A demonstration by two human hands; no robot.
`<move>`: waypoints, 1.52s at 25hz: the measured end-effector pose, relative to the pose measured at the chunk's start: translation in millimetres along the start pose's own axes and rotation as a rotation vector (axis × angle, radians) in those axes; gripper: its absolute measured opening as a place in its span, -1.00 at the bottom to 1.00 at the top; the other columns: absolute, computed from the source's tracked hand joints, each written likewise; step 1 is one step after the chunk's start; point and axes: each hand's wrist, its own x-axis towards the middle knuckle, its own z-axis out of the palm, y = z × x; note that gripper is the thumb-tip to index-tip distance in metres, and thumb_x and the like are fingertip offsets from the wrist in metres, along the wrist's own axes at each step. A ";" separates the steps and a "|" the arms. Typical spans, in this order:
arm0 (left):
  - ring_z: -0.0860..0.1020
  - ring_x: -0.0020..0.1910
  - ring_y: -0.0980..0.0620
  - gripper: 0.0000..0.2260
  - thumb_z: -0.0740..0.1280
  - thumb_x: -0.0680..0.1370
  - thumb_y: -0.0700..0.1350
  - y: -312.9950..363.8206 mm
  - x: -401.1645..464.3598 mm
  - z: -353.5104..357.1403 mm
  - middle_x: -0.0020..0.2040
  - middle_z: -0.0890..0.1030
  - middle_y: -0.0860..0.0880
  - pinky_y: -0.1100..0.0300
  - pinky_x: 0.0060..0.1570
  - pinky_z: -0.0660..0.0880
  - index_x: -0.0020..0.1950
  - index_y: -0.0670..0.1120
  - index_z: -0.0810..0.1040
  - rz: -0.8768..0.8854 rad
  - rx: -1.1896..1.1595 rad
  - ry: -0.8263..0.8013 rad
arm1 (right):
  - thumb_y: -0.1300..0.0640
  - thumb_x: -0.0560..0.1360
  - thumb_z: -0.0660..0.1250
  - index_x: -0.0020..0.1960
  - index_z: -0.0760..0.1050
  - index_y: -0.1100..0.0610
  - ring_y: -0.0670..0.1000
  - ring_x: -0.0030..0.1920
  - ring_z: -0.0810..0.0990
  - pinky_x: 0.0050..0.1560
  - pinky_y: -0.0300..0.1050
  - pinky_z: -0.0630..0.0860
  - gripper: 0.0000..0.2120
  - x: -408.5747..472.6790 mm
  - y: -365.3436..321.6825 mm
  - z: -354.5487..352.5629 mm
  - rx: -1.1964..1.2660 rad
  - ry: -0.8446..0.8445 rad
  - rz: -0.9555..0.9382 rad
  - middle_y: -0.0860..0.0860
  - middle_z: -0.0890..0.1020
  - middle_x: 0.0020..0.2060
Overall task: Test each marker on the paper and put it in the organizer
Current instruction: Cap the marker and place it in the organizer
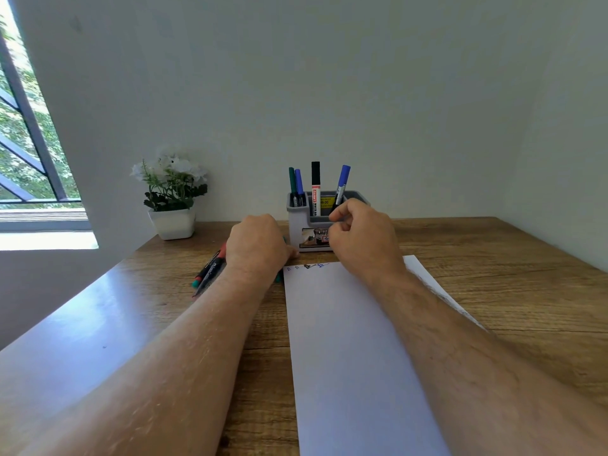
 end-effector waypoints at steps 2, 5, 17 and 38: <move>0.54 -0.23 -0.07 -0.64 0.48 0.44 0.13 2.3 0.0 -0.3 -0.35 0.41 -0.07 0.05 -0.16 0.58 -0.17 -0.10 0.44 0.004 0.008 -0.005 | 0.21 0.51 0.34 -0.02 0.51 0.02 -0.11 -0.16 0.57 -0.11 -0.24 0.54 -0.88 0.0 0.0 0.5 -0.007 0.000 -0.001 -0.09 0.57 -0.17; 0.49 -0.27 -0.05 -0.77 0.43 0.51 -0.03 0.7 1.2 0.9 -0.37 0.38 -0.05 0.11 -0.30 0.46 -0.21 -0.10 0.42 -0.009 -0.009 0.024 | 0.21 0.50 0.33 -0.01 0.52 0.02 -0.13 -0.18 0.55 -0.19 -0.37 0.45 -0.88 0.0 -0.3 1.1 -0.006 -0.005 0.000 -0.11 0.55 -0.19; 0.61 -0.35 0.14 -0.79 0.36 0.56 0.08 17.8 -17.3 -32.1 -0.32 0.62 0.09 0.19 -0.30 0.60 -0.17 -0.01 0.64 0.120 -0.714 0.363 | 0.23 0.54 0.28 0.00 0.52 0.02 -0.12 -0.16 0.59 -0.14 -0.32 0.54 -0.87 -0.9 -6.8 -0.5 0.105 0.014 -0.056 -0.07 0.61 -0.17; 0.69 -0.27 0.09 -0.88 0.37 0.52 -0.16 33.7 -31.5 -26.6 -0.26 0.71 0.03 0.09 -0.22 0.65 -0.06 -0.02 0.71 0.241 -1.227 0.236 | 0.03 0.64 0.21 0.15 0.63 0.07 -0.08 -0.16 0.66 -0.28 -0.28 0.55 -0.75 4.3 -24.2 -8.9 0.544 0.005 0.169 0.05 0.68 -0.07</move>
